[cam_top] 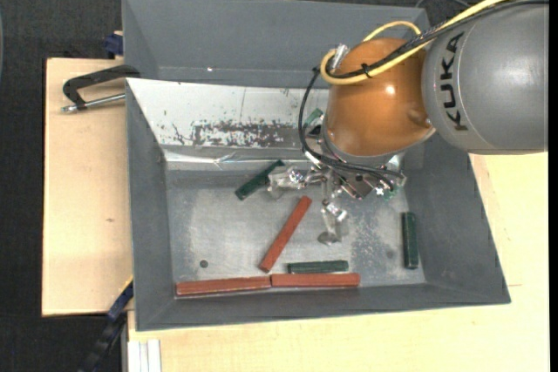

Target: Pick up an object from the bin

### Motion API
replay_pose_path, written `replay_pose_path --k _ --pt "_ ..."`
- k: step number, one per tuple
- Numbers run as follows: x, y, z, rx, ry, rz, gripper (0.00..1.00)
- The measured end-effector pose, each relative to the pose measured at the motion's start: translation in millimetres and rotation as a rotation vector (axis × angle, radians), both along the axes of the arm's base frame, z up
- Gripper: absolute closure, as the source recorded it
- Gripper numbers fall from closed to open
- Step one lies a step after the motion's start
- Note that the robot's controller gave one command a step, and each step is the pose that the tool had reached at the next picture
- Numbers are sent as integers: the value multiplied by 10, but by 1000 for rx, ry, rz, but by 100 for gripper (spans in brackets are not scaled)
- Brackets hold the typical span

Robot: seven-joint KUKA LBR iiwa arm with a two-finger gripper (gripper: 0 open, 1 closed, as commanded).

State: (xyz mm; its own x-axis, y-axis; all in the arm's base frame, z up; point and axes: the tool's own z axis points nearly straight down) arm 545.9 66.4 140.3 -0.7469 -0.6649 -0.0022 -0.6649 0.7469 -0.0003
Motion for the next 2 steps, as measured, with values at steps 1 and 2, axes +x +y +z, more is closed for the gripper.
replay_pose_path --k 1,2 --pt "102 80 -698 0 0 225 0" --pt "111 -25 -694 0 -3 362 100"
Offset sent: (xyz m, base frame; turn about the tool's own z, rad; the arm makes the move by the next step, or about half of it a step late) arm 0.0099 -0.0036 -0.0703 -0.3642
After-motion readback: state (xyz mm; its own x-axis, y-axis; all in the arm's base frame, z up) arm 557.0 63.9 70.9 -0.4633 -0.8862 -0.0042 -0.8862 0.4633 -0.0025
